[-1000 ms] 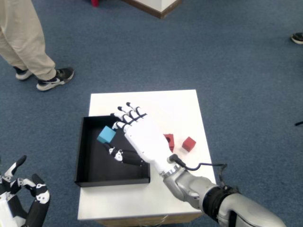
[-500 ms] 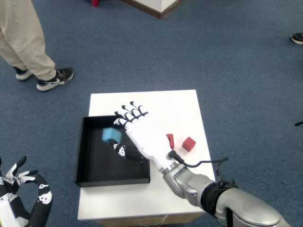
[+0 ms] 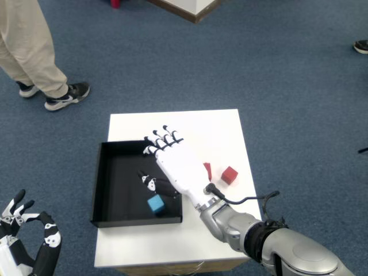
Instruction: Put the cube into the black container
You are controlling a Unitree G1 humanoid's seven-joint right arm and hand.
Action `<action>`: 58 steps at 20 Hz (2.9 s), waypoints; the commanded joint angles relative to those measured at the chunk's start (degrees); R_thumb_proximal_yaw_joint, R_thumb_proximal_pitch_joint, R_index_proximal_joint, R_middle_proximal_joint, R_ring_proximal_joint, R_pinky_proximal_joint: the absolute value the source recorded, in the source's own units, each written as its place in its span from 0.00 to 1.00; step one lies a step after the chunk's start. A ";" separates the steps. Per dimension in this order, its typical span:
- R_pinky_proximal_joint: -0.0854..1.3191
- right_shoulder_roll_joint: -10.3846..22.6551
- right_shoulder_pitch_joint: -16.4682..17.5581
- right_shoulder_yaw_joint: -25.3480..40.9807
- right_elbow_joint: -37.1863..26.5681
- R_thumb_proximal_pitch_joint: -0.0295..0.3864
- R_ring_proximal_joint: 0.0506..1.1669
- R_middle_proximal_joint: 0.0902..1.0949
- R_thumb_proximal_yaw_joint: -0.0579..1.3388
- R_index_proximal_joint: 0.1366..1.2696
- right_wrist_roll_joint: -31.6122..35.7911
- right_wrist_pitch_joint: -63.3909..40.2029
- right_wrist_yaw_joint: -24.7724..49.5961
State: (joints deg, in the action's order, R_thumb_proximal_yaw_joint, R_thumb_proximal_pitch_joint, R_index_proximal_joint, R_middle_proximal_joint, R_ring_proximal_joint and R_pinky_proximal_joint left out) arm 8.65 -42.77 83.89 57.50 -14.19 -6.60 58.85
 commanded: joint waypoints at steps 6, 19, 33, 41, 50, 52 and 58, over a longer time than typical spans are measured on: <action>0.19 0.99 -3.23 -2.69 -4.17 0.45 0.20 0.22 0.52 0.45 2.06 -4.64 12.78; 0.25 24.03 11.80 -14.37 -23.36 0.65 0.24 0.24 0.25 0.30 23.19 -50.61 12.99; 0.08 23.03 21.11 -8.78 -1.32 0.58 0.15 0.11 0.04 0.14 46.57 -68.28 -4.52; 0.06 15.73 23.51 -12.92 7.83 0.50 0.13 0.10 0.03 0.11 71.69 -54.77 -35.08; 0.05 9.62 23.23 -20.61 15.93 0.43 0.13 0.11 0.02 0.13 82.19 -54.29 -54.06; 0.05 8.80 23.22 -21.60 17.14 0.43 0.12 0.11 0.02 0.14 83.20 -54.80 -56.27; 0.05 6.64 23.33 -23.88 19.81 0.42 0.13 0.12 0.02 0.15 85.12 -58.39 -60.80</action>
State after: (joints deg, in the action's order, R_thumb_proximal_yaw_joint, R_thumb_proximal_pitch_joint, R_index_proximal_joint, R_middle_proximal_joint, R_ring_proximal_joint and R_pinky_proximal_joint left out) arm 14.46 -17.44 61.13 77.39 69.62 -59.54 -1.36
